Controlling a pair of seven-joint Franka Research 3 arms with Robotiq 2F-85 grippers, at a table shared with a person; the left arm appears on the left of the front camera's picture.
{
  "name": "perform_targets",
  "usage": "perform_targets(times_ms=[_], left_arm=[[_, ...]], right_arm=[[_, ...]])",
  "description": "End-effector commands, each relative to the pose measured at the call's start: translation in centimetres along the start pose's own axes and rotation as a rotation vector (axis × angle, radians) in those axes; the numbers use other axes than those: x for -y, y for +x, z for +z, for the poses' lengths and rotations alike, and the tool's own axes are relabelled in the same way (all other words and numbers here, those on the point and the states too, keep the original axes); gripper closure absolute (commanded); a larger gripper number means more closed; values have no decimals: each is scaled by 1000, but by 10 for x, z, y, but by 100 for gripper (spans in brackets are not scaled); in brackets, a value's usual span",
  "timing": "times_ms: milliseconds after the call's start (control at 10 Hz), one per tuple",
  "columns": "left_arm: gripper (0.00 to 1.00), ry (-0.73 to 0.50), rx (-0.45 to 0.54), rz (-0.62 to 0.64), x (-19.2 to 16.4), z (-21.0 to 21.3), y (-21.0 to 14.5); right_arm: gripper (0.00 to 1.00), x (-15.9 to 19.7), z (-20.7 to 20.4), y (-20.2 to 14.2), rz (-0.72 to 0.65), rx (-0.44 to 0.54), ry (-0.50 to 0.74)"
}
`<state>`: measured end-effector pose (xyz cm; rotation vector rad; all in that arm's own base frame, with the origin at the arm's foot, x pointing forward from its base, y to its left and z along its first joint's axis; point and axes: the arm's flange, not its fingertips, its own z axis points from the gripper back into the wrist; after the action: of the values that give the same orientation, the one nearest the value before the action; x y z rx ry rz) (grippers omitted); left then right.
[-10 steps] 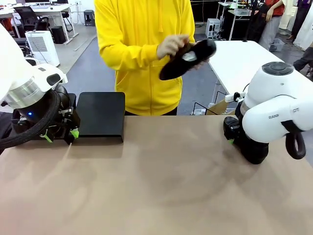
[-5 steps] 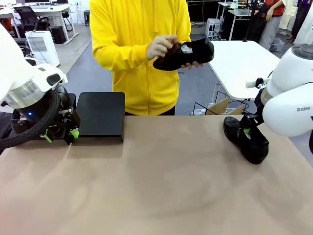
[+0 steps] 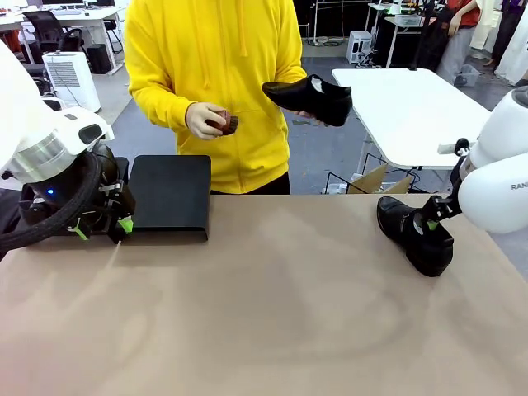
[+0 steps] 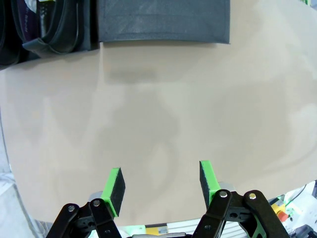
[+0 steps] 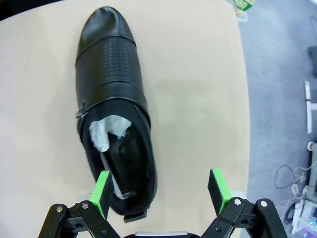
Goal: Organize the shoes by placing them on the stand.
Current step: Pick up one Shoe and place it in the middle of the table.
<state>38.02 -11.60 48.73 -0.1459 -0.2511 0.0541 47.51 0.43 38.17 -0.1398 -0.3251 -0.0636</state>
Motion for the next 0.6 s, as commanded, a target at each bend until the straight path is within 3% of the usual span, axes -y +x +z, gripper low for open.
perform_targets(times_ms=[0, 300, 500], left_arm=[[22, -5, 8, -6, -2, -1, -1], [22, -5, 8, -6, -2, -1, -1], [22, -5, 8, -6, -2, -1, -1]], right_arm=[[0, -2, -17, 9, -15, -2, 0], [0, -3, -15, 7, -32, -17, -2], [0, 2, 28, -11, -156, -10, -56]])
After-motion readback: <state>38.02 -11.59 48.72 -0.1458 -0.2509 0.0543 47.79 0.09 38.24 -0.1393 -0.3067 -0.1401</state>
